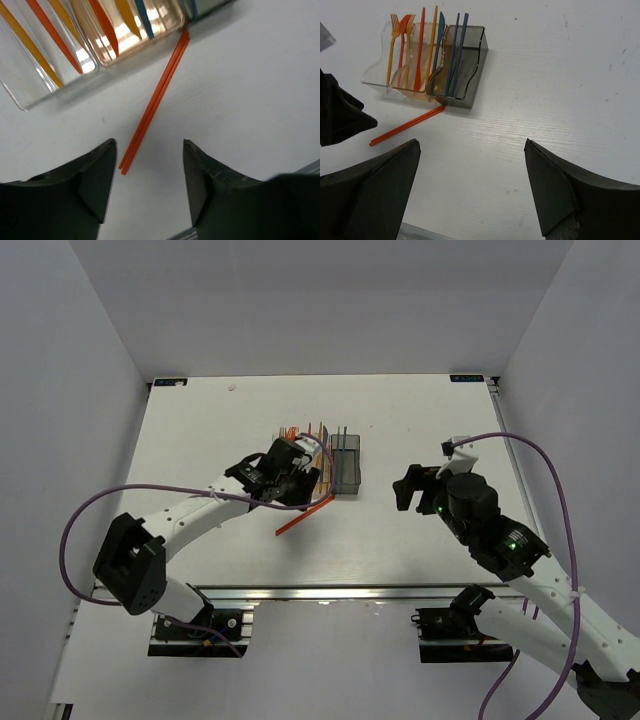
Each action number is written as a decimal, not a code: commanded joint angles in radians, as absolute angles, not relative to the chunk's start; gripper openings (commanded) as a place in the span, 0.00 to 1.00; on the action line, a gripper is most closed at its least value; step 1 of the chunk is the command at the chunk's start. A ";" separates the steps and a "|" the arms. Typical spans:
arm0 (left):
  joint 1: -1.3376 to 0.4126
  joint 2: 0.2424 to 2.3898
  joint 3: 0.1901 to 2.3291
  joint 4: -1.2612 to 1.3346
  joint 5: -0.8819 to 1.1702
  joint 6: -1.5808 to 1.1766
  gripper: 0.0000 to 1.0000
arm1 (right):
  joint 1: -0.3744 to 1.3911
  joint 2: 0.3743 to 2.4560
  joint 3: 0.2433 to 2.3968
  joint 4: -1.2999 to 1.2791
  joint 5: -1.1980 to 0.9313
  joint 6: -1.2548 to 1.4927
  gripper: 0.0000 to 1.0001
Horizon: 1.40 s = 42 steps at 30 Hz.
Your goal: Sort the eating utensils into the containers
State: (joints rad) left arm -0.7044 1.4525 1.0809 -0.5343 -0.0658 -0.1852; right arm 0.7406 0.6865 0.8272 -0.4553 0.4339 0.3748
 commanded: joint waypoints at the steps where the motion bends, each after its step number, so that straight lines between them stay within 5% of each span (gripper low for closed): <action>1: -0.710 1.462 1.040 -0.499 -0.020 -0.179 0.62 | 0.739 0.701 0.811 -0.380 0.385 0.368 0.89; 5: -0.712 1.552 1.042 -0.474 -0.025 -0.199 0.51 | 0.739 0.710 0.799 -0.377 0.387 0.373 0.89; 17: -0.732 1.733 1.085 -0.463 -0.064 -0.215 0.53 | 0.739 0.700 0.785 -0.383 0.400 0.364 0.89; 42: -0.819 1.647 1.058 -0.512 -0.104 -0.227 0.50 | 0.739 0.715 0.784 -0.377 0.396 0.365 0.89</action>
